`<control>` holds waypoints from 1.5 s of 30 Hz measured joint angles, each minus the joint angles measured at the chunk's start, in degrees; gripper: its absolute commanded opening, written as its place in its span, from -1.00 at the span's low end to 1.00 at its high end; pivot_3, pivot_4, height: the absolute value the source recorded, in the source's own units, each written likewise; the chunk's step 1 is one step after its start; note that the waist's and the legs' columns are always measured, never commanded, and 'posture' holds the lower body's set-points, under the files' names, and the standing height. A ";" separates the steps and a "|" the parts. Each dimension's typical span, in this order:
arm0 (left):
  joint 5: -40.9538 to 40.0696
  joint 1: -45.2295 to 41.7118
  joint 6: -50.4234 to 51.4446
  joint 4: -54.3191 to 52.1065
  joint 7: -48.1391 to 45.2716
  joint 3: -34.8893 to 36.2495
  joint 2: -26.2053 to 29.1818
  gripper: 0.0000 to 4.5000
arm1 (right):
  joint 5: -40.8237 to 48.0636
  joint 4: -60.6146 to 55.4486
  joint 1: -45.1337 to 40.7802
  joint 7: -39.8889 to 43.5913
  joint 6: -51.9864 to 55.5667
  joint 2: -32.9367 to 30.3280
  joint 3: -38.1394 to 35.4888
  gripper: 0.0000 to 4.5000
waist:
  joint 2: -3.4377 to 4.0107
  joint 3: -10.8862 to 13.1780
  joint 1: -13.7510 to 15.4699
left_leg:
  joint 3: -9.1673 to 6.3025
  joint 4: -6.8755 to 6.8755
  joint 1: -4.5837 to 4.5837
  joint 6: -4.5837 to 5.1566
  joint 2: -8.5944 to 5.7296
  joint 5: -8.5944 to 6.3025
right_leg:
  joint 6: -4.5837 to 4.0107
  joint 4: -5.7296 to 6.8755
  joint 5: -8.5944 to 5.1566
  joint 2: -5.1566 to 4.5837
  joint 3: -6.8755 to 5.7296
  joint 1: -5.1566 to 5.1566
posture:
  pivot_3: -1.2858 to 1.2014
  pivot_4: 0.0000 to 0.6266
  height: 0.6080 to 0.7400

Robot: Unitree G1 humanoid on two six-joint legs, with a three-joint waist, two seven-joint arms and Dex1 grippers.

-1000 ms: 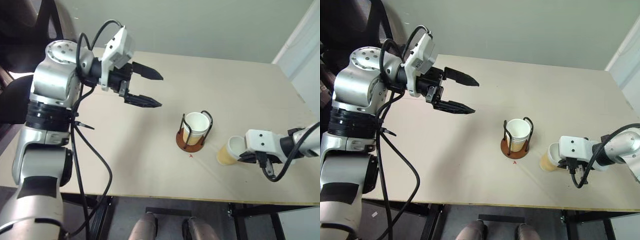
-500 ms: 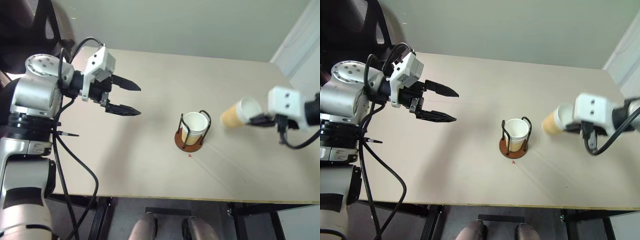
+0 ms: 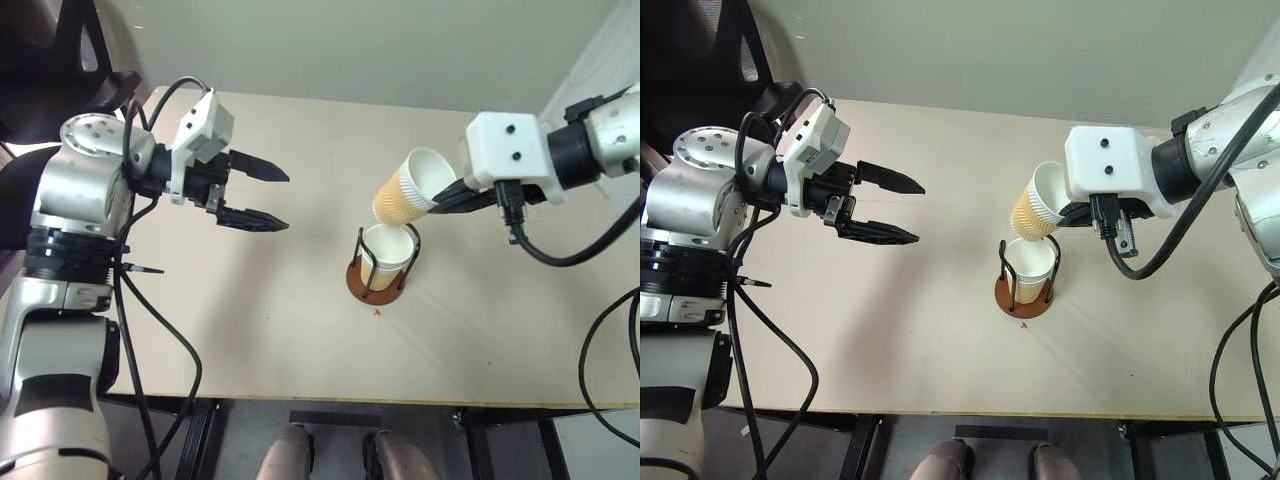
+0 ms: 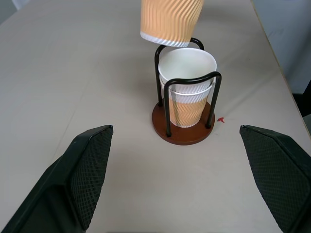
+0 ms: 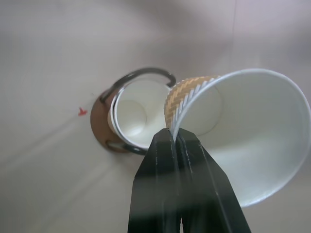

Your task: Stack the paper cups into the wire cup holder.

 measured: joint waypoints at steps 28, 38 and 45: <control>0.10 -0.40 0.54 -0.76 0.10 -0.01 -1.53 1.00 | -8.48 -0.22 3.44 6.55 -9.71 2.98 3.18 -0.99 | 0.00 0.00 -0.06 | 0.00 0.08 0.00 -0.07 0.00 0.07 | 0.04 0.04 0.07 0.00 0.00 0.02 | 0.03 -0.52 1.00; 0.11 -0.39 0.79 -1.15 0.23 -0.01 -1.78 1.00 | -9.40 0.50 3.42 7.35 -10.06 4.92 3.18 0.18 | 0.00 0.00 -0.09 | 0.00 0.08 0.00 -0.10 0.01 0.10 | 0.04 0.06 0.09 0.00 -0.01 0.02 | 0.03 -0.52 1.00; 0.67 -0.95 0.94 -0.03 1.45 -0.01 -3.50 1.00 | -6.92 1.08 3.03 2.91 -0.41 9.00 0.13 0.81 | 0.00 0.00 -0.03 | 0.00 0.09 0.01 -0.14 0.00 0.15 | 0.03 0.08 0.10 0.01 -0.02 0.01 | 0.03 -0.52 1.00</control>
